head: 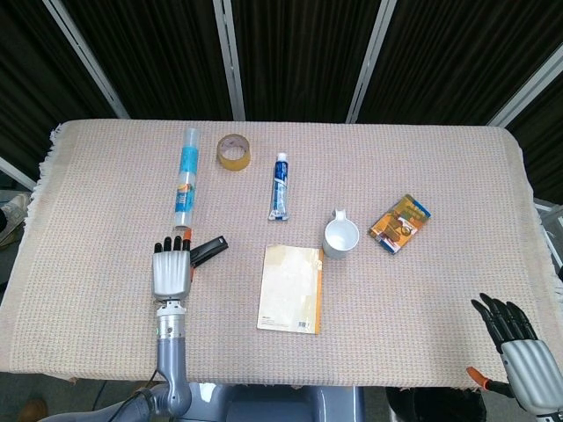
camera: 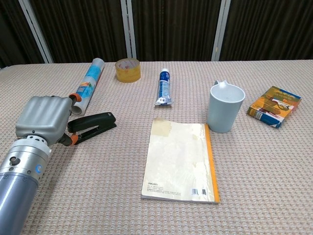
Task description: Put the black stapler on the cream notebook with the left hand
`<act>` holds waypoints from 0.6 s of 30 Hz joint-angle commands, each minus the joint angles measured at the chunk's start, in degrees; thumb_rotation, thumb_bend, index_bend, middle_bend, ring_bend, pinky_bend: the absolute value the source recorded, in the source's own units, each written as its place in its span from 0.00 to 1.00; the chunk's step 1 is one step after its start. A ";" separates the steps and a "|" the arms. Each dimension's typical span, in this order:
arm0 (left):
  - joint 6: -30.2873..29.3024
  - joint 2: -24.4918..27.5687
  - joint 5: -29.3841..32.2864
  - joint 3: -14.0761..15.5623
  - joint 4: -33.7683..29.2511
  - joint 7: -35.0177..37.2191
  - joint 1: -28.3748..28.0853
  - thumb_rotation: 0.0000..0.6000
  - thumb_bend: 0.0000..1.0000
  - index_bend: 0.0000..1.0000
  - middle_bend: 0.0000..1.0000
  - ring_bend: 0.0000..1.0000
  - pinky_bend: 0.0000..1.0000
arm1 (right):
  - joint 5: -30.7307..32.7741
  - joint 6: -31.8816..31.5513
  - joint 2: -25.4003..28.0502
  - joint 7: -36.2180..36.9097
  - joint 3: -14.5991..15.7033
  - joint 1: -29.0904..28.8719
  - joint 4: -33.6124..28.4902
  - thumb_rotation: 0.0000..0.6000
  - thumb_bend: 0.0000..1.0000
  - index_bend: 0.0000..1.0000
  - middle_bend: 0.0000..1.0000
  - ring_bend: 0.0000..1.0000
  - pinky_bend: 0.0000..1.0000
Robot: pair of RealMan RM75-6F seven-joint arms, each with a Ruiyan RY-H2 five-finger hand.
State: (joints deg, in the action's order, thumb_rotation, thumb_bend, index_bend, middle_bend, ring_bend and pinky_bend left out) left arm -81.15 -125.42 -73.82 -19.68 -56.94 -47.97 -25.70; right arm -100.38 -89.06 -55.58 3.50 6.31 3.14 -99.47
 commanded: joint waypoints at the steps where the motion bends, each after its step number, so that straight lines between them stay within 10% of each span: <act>1: 1.76 -0.78 0.90 -0.70 1.38 1.46 -1.66 1.00 0.24 0.19 0.34 0.28 0.39 | 0.35 0.42 -0.06 -0.27 -0.10 -0.20 -0.13 1.00 0.08 0.00 0.00 0.00 0.00; 18: 3.66 -3.00 3.05 -1.52 4.95 2.63 -5.64 1.00 0.27 0.29 0.37 0.31 0.41 | 2.94 3.09 -0.34 -1.39 -0.92 -1.50 -0.79 1.00 0.08 0.00 0.00 0.00 0.00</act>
State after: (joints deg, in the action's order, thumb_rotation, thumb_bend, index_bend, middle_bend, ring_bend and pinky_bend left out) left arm -77.38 -128.26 -70.75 -21.25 -52.22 -45.56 -31.18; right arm -97.48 -85.99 -55.93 2.08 5.40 1.65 -100.27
